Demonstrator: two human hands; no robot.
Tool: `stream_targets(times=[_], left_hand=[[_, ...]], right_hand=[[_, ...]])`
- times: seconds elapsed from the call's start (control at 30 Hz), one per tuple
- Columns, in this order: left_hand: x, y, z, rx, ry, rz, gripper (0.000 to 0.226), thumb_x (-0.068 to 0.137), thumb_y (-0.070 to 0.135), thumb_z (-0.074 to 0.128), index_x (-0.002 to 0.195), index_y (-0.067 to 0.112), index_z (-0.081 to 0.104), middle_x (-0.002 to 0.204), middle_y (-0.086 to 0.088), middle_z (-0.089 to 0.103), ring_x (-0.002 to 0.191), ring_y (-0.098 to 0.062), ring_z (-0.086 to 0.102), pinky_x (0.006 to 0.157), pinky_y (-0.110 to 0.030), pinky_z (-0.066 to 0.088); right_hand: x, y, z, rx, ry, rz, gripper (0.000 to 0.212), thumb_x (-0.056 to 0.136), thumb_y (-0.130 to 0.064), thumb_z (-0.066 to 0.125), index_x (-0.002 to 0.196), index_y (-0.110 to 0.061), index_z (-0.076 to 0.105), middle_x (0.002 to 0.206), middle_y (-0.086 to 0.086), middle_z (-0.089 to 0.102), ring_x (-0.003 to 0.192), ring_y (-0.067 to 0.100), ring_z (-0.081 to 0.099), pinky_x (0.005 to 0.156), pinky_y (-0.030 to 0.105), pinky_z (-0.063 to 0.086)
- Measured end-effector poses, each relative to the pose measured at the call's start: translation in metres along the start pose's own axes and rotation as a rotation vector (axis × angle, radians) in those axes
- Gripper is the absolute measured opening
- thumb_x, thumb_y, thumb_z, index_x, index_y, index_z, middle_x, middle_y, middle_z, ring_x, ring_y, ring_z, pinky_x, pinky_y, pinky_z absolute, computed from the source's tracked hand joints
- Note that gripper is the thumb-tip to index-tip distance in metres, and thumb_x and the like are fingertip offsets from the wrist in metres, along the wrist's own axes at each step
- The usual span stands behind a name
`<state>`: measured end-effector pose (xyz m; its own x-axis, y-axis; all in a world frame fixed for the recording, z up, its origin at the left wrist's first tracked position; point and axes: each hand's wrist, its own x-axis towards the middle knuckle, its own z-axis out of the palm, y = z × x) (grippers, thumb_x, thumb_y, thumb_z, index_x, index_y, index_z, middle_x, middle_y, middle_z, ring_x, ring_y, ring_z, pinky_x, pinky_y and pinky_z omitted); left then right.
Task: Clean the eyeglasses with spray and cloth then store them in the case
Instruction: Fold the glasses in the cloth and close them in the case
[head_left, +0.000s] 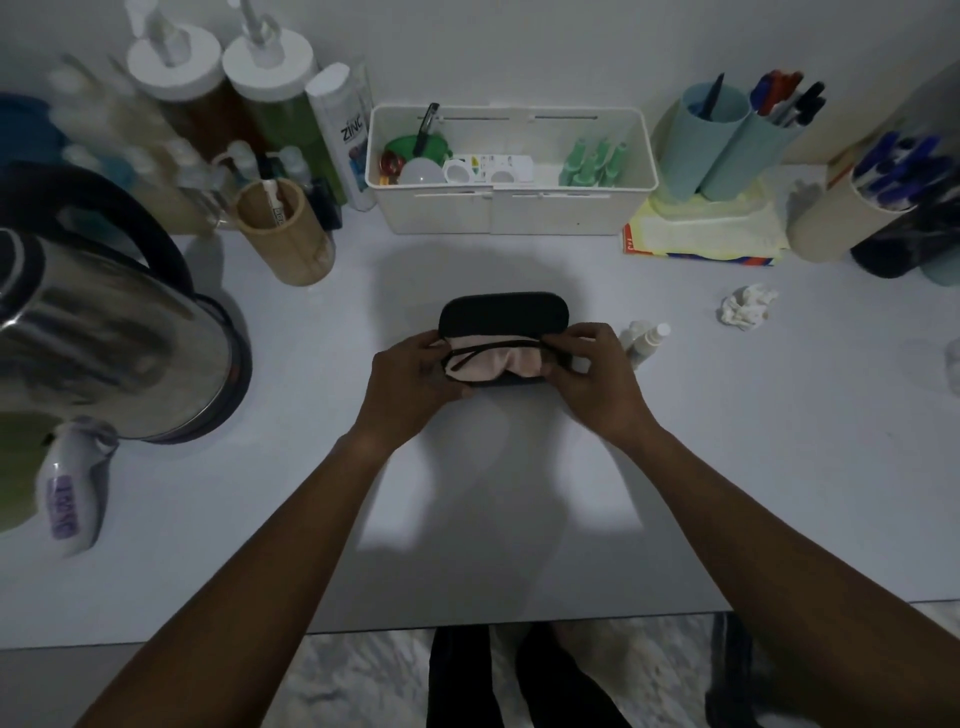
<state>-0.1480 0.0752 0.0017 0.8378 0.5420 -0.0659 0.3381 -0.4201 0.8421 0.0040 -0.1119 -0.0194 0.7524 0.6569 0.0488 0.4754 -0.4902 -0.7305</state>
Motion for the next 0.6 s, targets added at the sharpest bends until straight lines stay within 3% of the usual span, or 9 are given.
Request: stream_targets(times=[0.1,0.17,0.27,0.33,0.4,0.47,0.6], left_hand=[[0.002,-0.002,0.001,-0.019,0.027,0.055,0.060,0.062,0.002,0.087,0.119,0.013,0.071,0.110,0.025,0.060,0.093,0.020,0.058,0.081,-0.001,0.045],[0.002,-0.002,0.002,-0.031,0.039,0.078,0.061,0.063,-0.001,0.086,0.120,0.015,0.070,0.107,0.029,0.058,0.092,0.026,0.056,0.079,0.002,0.042],[0.003,-0.004,0.001,0.017,0.060,0.132,0.054,0.065,-0.001,0.084,0.116,0.013,0.073,0.111,0.031,0.056,0.091,0.030,0.053,0.078,0.003,0.039],[0.004,-0.007,0.000,0.040,0.070,0.161,0.050,0.067,0.002,0.083,0.115,0.013,0.074,0.114,0.024,0.060,0.094,0.017,0.059,0.077,0.000,0.042],[0.003,-0.009,0.001,0.058,0.082,0.185,0.047,0.071,0.006,0.081,0.116,0.016,0.073,0.117,0.018,0.065,0.094,0.001,0.065,0.078,-0.012,0.051],[0.003,-0.010,0.002,0.082,0.099,0.211,0.047,0.075,0.010,0.078,0.119,0.024,0.071,0.122,0.022,0.062,0.096,-0.005,0.067,0.078,-0.022,0.055],[0.005,-0.015,0.003,0.181,0.107,0.274,0.047,0.077,0.014,0.076,0.123,0.021,0.069,0.131,0.008,0.065,0.095,-0.018,0.071,0.077,-0.033,0.058]], right_hand=[[0.002,-0.003,0.001,0.014,0.018,0.013,0.030,0.086,-0.007,0.074,0.116,-0.011,0.073,0.116,0.013,0.055,0.111,0.003,0.048,0.089,-0.003,0.034],[0.004,-0.007,0.002,0.113,0.065,0.093,0.033,0.087,-0.011,0.074,0.118,-0.014,0.066,0.121,0.013,0.052,0.105,-0.006,0.050,0.090,0.005,0.042],[0.012,-0.013,0.002,0.317,0.070,0.222,0.051,0.096,-0.024,0.066,0.142,-0.023,0.045,0.129,0.006,0.049,0.099,0.014,0.067,0.080,0.021,0.054],[0.018,-0.014,0.000,0.340,0.032,0.255,0.058,0.099,-0.029,0.062,0.151,-0.029,0.037,0.130,0.002,0.054,0.091,0.010,0.070,0.076,0.020,0.055],[0.021,-0.016,-0.002,0.346,0.025,0.242,0.048,0.099,-0.025,0.061,0.146,-0.024,0.048,0.126,0.004,0.061,0.078,-0.001,0.070,0.070,0.013,0.054],[0.022,-0.019,-0.002,0.366,0.056,0.227,0.033,0.099,-0.021,0.062,0.131,-0.016,0.059,0.118,0.007,0.066,0.065,-0.004,0.066,0.060,0.011,0.050],[0.018,-0.022,-0.001,0.434,0.101,0.234,0.018,0.096,-0.018,0.066,0.110,-0.007,0.062,0.096,-0.004,0.066,0.058,-0.004,0.062,0.057,0.012,0.048]])
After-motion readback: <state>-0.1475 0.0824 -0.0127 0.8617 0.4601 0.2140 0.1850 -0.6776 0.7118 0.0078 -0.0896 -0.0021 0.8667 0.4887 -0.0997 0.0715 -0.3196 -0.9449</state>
